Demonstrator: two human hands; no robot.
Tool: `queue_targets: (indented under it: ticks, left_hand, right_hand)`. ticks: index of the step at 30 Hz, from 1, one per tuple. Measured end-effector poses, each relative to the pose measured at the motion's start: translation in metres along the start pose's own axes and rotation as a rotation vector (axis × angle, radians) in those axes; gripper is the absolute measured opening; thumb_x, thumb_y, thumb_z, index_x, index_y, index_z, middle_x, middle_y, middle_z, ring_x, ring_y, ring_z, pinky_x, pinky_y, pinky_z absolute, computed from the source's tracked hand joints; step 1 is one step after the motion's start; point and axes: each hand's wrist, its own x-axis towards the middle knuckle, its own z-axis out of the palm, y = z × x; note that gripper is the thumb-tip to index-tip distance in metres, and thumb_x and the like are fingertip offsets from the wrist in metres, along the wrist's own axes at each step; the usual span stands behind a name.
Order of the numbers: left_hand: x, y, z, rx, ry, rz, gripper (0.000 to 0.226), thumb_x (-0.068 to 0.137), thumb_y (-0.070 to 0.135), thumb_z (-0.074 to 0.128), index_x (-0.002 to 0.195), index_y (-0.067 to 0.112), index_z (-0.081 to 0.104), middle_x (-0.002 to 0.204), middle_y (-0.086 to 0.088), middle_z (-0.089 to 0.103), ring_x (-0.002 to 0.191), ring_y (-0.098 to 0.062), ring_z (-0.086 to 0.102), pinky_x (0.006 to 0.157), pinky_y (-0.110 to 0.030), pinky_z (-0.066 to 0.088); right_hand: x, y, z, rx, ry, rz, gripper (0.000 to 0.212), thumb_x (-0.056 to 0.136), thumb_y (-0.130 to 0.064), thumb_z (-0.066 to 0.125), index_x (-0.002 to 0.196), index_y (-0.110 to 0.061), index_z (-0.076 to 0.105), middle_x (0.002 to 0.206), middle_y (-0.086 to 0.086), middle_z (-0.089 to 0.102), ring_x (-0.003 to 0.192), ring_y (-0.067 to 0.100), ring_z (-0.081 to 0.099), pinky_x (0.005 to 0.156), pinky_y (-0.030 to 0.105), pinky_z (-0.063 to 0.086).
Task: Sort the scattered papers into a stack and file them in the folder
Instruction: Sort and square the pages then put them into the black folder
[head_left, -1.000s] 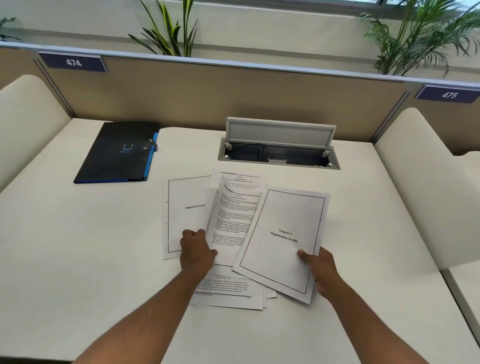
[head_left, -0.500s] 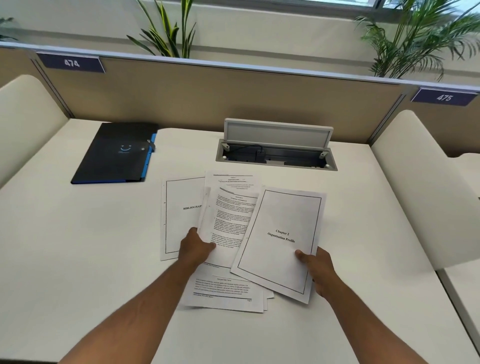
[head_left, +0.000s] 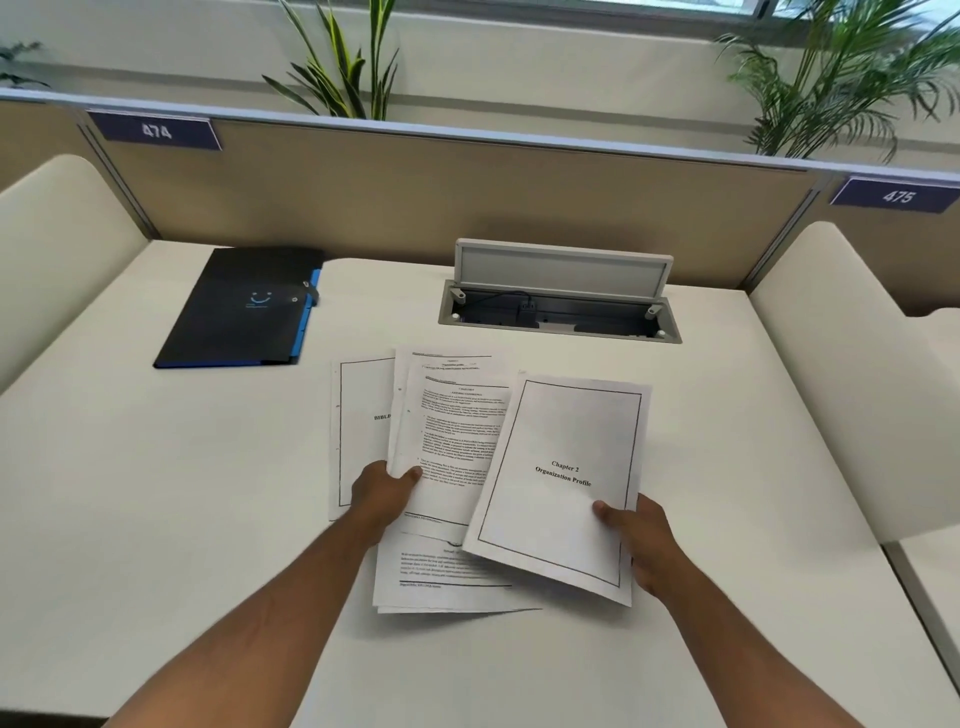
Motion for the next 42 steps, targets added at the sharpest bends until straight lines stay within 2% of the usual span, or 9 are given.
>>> queue_targets:
  ticks: [3, 6, 13, 19, 25, 29, 34, 38, 42]
  left_hand:
    - [-0.001, -0.005, -0.007, -0.039, -0.015, -0.006, 0.041, 0.091, 0.043, 0.067, 0.117, 0.012, 0.066, 0.113, -0.009, 0.070, 0.104, -0.030, 0.064, 0.091, -0.039, 0.054]
    - [-0.003, -0.006, -0.011, -0.107, -0.083, -0.013, 0.034, 0.092, 0.027, 0.067, 0.123, 0.012, 0.062, 0.117, -0.008, 0.069, 0.106, -0.029, 0.065, 0.096, -0.047, 0.054]
    - [-0.010, 0.001, -0.027, -0.177, -0.148, 0.146, 0.031, 0.095, 0.010, 0.060, 0.125, 0.017, 0.058, 0.119, -0.006, 0.068, 0.107, -0.026, 0.066, 0.098, -0.049, 0.052]
    - [-0.022, 0.011, -0.040, -0.314, -0.192, 0.305, 0.032, 0.097, 0.013, 0.062, 0.128, 0.018, 0.057, 0.120, -0.003, 0.070, 0.108, -0.021, 0.068, 0.095, -0.040, 0.054]
    - [-0.033, 0.022, -0.049, -0.372, -0.214, 0.368, 0.032, 0.094, 0.023, 0.067, 0.125, 0.024, 0.058, 0.113, 0.001, 0.073, 0.102, -0.020, 0.071, 0.084, -0.034, 0.058]
    - [-0.041, 0.028, -0.053, -0.347, -0.228, 0.398, 0.032, 0.093, 0.032, 0.068, 0.123, 0.030, 0.058, 0.110, 0.005, 0.073, 0.100, -0.018, 0.072, 0.081, -0.033, 0.060]
    - [-0.043, 0.032, -0.061, -0.318, -0.305, 0.414, 0.026, 0.099, 0.029, 0.060, 0.124, 0.034, 0.054, 0.117, 0.006, 0.071, 0.105, -0.015, 0.069, 0.088, -0.037, 0.059]
    - [-0.042, 0.039, -0.065, -0.341, -0.316, 0.399, 0.024, 0.103, 0.030, 0.051, 0.127, 0.031, 0.054, 0.121, 0.011, 0.069, 0.114, -0.010, 0.065, 0.099, -0.037, 0.053]
    - [-0.044, 0.050, -0.063, -0.366, -0.241, 0.406, 0.042, 0.095, 0.039, 0.061, 0.134, 0.026, 0.050, 0.126, 0.005, 0.066, 0.116, -0.017, 0.064, 0.100, -0.044, 0.053]
  right_hand:
    - [0.002, -0.001, 0.006, -0.004, -0.061, 0.042, 0.029, 0.087, -0.004, 0.076, 0.115, -0.013, 0.072, 0.107, 0.008, 0.080, 0.094, 0.030, 0.078, 0.081, 0.043, 0.061]
    - [0.004, 0.000, 0.017, -0.020, -0.075, 0.056, 0.031, 0.087, -0.003, 0.077, 0.116, -0.012, 0.072, 0.107, 0.008, 0.080, 0.097, 0.032, 0.077, 0.086, 0.046, 0.061]
    - [0.002, -0.007, 0.045, -0.001, -0.139, 0.067, 0.034, 0.085, -0.004, 0.078, 0.118, -0.010, 0.072, 0.111, 0.009, 0.079, 0.105, 0.033, 0.075, 0.101, 0.054, 0.055]
    - [-0.003, -0.031, 0.065, 0.103, -0.200, 0.009, 0.037, 0.085, -0.007, 0.078, 0.122, -0.009, 0.071, 0.115, 0.010, 0.078, 0.106, 0.031, 0.075, 0.087, 0.043, 0.060]
    - [-0.011, -0.050, 0.089, 0.154, -0.279, -0.062, 0.051, 0.081, -0.015, 0.080, 0.130, -0.010, 0.067, 0.124, 0.010, 0.075, 0.117, 0.032, 0.070, 0.104, 0.052, 0.053]
    - [-0.016, -0.054, 0.106, 0.165, -0.328, -0.117, 0.056, 0.077, -0.013, 0.082, 0.131, -0.011, 0.065, 0.125, 0.012, 0.074, 0.116, 0.032, 0.071, 0.102, 0.050, 0.055]
    - [-0.015, -0.055, 0.117, 0.147, -0.240, -0.154, 0.046, 0.081, -0.001, 0.079, 0.126, -0.005, 0.068, 0.119, 0.017, 0.076, 0.108, 0.036, 0.073, 0.096, 0.051, 0.058]
    - [-0.016, -0.060, 0.121, 0.125, -0.134, -0.244, 0.036, 0.085, 0.000, 0.078, 0.117, -0.013, 0.071, 0.113, 0.010, 0.079, 0.102, 0.030, 0.075, 0.086, 0.041, 0.060]
    - [-0.017, -0.063, 0.125, 0.073, -0.063, -0.327, 0.039, 0.087, -0.007, 0.078, 0.125, -0.009, 0.068, 0.116, 0.010, 0.077, 0.106, 0.033, 0.073, 0.091, 0.046, 0.060]
